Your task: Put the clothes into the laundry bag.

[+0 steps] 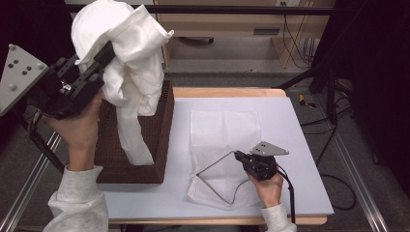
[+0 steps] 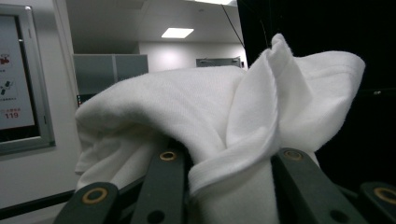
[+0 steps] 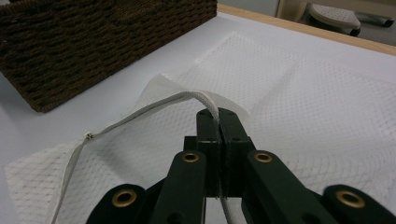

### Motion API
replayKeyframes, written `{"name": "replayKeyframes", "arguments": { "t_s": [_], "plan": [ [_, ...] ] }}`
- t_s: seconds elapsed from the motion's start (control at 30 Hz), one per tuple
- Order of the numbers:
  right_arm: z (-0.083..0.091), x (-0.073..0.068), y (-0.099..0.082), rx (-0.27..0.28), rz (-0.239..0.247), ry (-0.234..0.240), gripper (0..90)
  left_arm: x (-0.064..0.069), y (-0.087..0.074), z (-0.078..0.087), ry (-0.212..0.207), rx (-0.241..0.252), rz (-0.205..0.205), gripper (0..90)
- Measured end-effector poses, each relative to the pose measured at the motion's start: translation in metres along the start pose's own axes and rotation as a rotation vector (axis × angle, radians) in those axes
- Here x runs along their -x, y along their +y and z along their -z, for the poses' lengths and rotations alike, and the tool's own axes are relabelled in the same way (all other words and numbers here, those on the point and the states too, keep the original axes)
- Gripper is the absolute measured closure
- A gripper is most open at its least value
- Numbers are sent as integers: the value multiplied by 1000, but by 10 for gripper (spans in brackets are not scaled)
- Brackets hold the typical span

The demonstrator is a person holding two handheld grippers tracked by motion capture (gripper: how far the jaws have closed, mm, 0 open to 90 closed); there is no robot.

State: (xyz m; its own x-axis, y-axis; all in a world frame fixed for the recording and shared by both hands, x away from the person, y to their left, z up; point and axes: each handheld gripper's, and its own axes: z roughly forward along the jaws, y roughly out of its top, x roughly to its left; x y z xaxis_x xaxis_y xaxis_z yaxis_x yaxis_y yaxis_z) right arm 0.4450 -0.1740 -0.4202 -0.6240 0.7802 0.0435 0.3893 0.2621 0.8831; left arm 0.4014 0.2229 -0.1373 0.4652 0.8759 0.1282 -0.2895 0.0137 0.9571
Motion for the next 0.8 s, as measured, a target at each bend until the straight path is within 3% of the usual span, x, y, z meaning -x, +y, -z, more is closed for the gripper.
{"name": "replayKeyframes", "arguments": {
  "t_s": [0.17,0.47,0.63,0.8],
  "plan": [
    [-1,0,0,-2,0,-2,889,8,13,-2,-7,23,14,726],
    [-1,0,1,3,4,1,889,39,37,-13,-55,80,32,736],
    [-1,0,1,10,-2,0,889,55,44,-19,-83,120,57,738],
    [1,1,2,11,-2,3,889,73,47,-20,-120,128,43,737]
  ]
}}
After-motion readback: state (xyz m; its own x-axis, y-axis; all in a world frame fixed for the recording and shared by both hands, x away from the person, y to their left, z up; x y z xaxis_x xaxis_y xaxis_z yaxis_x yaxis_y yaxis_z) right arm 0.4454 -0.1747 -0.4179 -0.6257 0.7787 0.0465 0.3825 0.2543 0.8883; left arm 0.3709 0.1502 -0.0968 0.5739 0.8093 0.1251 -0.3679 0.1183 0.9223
